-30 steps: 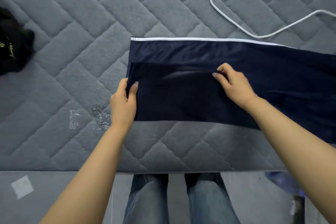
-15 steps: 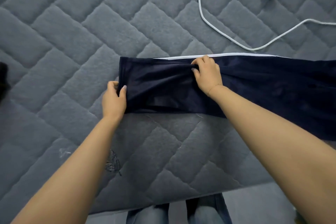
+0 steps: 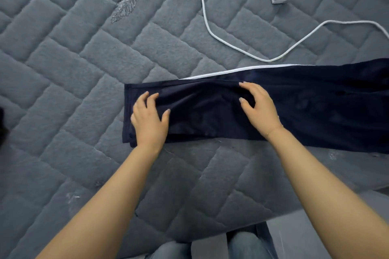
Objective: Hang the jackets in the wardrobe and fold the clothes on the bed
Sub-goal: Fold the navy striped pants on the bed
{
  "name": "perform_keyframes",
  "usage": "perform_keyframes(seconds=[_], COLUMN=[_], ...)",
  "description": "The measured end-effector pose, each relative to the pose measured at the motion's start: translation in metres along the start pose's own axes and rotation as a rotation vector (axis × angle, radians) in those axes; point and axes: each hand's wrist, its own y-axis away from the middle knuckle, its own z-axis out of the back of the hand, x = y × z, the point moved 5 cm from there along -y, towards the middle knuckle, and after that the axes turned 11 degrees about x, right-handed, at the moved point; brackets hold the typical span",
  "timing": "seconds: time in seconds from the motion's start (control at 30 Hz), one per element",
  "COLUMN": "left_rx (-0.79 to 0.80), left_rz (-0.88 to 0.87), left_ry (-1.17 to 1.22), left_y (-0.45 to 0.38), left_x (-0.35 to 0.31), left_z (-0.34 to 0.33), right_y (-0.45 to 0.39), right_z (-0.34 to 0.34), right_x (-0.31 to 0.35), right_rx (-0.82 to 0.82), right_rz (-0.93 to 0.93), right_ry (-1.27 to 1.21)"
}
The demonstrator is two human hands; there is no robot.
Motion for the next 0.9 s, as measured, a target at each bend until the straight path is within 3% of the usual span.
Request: perform_keyframes(seconds=[0.13, 0.33, 0.57, 0.73, 0.8, 0.9], left_rx=[0.189, 0.362, 0.437, 0.527, 0.439, 0.402], left_rz=[-0.212, -0.376, -0.463, -0.372, -0.458, -0.566], left_ry=[-0.02, -0.095, -0.203, -0.493, -0.541, -0.533], left_y=[0.009, 0.026, 0.022, 0.023, 0.046, 0.089], left_x=[-0.083, -0.227, -0.38, -0.419, -0.428, -0.424], left_z=[-0.042, -0.129, -0.251, -0.324, -0.336, -0.348], right_y=[0.036, 0.068, 0.084, 0.109, 0.132, 0.168], right_z=[0.038, 0.126, 0.261, 0.298, 0.284, 0.253], right_x=[-0.052, -0.158, -0.317, -0.399, -0.414, -0.431], right_rx=[0.01, 0.049, 0.059, 0.154, 0.264, 0.422], right_rz=[-0.062, -0.109, -0.164, -0.258, -0.25, -0.22], right_ry=[-0.045, -0.058, 0.095, 0.12, 0.123, 0.358])
